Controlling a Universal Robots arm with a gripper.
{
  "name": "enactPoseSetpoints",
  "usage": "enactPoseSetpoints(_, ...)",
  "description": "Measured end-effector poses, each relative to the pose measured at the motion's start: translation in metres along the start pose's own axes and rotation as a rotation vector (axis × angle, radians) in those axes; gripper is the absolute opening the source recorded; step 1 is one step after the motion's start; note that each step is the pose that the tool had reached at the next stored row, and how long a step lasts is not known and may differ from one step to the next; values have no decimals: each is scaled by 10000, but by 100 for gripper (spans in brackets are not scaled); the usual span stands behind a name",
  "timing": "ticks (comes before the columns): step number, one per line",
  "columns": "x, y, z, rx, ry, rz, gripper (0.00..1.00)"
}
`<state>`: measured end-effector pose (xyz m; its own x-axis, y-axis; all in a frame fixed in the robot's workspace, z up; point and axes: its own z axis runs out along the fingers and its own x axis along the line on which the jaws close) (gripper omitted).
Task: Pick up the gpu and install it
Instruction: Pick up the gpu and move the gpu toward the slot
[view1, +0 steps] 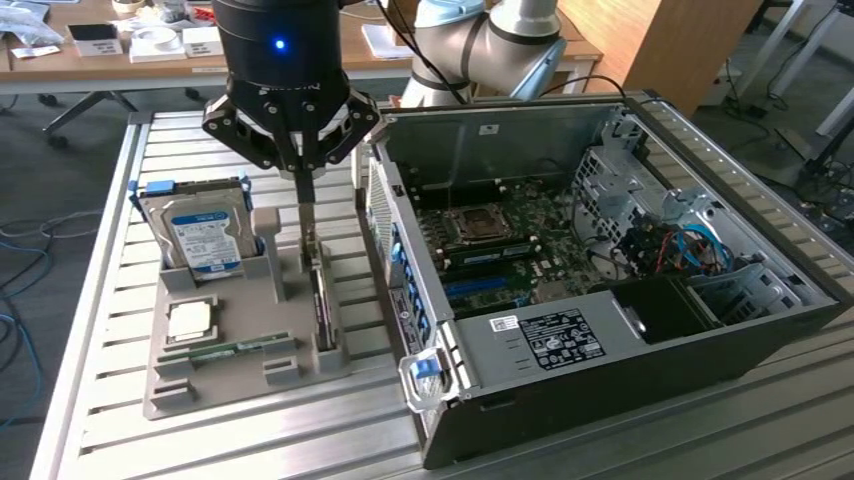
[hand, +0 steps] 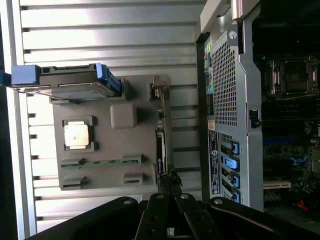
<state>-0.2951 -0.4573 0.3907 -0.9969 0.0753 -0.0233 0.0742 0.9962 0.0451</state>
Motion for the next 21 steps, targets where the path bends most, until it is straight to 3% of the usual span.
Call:
enactPoseSetpoints(8,0,0,0,0,0,0,11)
enactPoseSetpoints(10,0,0,0,0,-1,0,23)
enactPoseSetpoints(11,0,0,0,0,0,0,23)
enactPoseSetpoints(13,0,0,0,0,0,0,35)
enactPoseSetpoints(15,0,0,0,0,0,0,41)
enactPoseSetpoints(17,0,0,0,-1,0,0,41)
enactPoseSetpoints(18,0,0,0,0,0,0,47)
enactPoseSetpoints(21,0,0,0,0,0,0,47)
